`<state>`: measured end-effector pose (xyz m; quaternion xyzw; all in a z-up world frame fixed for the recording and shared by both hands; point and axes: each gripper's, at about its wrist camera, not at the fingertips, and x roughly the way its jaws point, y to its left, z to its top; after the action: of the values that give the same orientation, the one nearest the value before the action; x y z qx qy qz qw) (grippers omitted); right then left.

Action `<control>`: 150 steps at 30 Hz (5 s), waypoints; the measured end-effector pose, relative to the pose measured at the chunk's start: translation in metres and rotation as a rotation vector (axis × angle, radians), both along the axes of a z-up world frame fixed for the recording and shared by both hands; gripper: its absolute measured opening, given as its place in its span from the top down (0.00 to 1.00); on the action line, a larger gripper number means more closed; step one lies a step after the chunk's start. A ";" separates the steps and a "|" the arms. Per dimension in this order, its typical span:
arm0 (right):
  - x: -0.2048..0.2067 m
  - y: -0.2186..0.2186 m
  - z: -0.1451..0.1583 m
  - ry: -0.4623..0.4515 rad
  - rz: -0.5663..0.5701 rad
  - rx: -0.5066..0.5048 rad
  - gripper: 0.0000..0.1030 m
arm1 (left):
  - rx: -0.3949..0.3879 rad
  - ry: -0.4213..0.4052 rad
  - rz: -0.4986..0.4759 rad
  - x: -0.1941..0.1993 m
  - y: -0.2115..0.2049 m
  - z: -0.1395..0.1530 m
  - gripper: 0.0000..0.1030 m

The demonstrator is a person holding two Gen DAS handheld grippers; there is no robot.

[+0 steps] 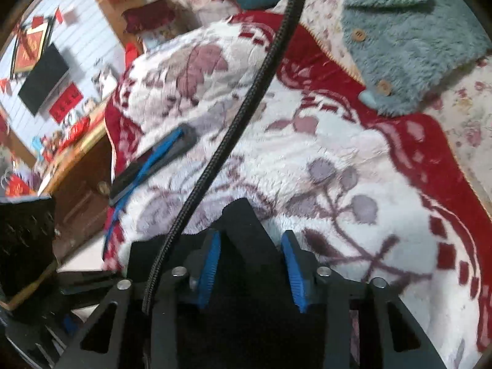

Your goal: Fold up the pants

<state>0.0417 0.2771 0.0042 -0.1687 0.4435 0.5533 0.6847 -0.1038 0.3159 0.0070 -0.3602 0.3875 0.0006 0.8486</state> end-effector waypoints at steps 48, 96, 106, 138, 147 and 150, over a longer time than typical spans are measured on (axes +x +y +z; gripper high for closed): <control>-0.093 -0.512 0.073 0.019 -0.915 0.415 0.57 | 0.253 -0.219 -0.598 -0.003 -0.340 0.085 0.30; -0.082 -0.438 0.041 -0.268 -0.698 0.031 0.73 | 0.551 -0.092 -0.358 0.048 -0.282 0.038 0.26; -0.119 -0.445 0.062 -0.241 -0.731 0.077 0.53 | 0.530 -0.086 -0.328 0.039 -0.274 0.044 0.26; -0.086 -0.481 -0.003 0.221 -0.853 0.427 0.45 | 0.148 -0.021 -0.547 0.059 -0.237 0.004 0.28; -0.095 -0.465 0.037 0.147 -0.810 0.431 0.58 | 0.132 -0.084 -0.518 0.046 -0.208 0.037 0.65; -0.094 -0.439 0.056 0.111 -0.751 0.430 0.59 | 0.174 -0.128 -0.467 0.040 -0.182 0.061 0.66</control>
<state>-0.0520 -0.1623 0.0607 0.1807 0.3847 0.3539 0.8332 -0.0641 0.1334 0.0678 -0.1858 0.4042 -0.1846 0.8764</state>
